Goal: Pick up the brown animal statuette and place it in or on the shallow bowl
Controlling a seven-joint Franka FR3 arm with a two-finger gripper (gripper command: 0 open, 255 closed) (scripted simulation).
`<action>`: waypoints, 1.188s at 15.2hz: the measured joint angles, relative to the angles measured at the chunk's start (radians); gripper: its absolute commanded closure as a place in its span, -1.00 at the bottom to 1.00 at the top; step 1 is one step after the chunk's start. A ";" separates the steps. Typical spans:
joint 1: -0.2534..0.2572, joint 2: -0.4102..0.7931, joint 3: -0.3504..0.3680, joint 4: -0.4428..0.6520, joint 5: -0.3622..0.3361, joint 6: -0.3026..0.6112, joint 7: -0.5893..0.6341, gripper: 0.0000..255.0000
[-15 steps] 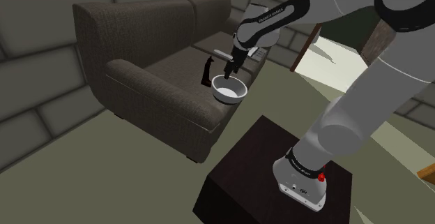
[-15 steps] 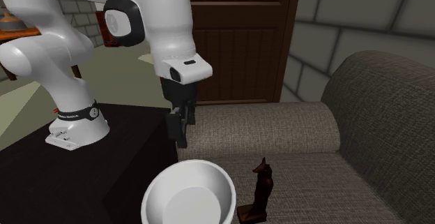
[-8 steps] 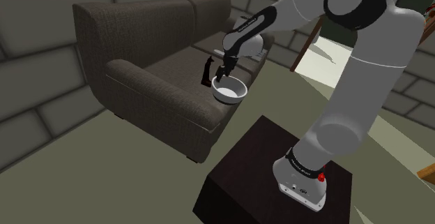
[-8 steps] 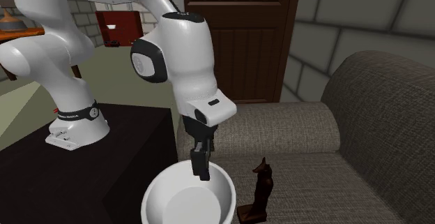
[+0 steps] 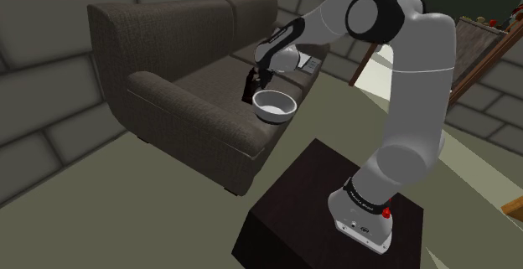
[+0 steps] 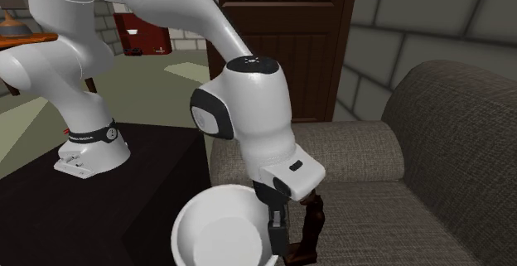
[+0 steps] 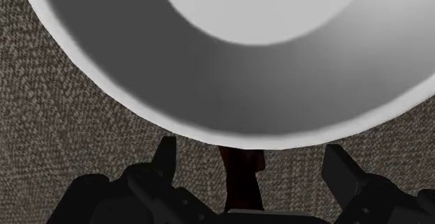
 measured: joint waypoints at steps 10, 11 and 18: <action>-0.034 0.169 0.034 0.096 0.030 0.052 -0.021 -1.00; -0.034 0.171 0.034 0.097 0.031 0.054 -0.022 -1.00; -0.035 0.174 0.035 0.099 0.031 0.055 -0.022 1.00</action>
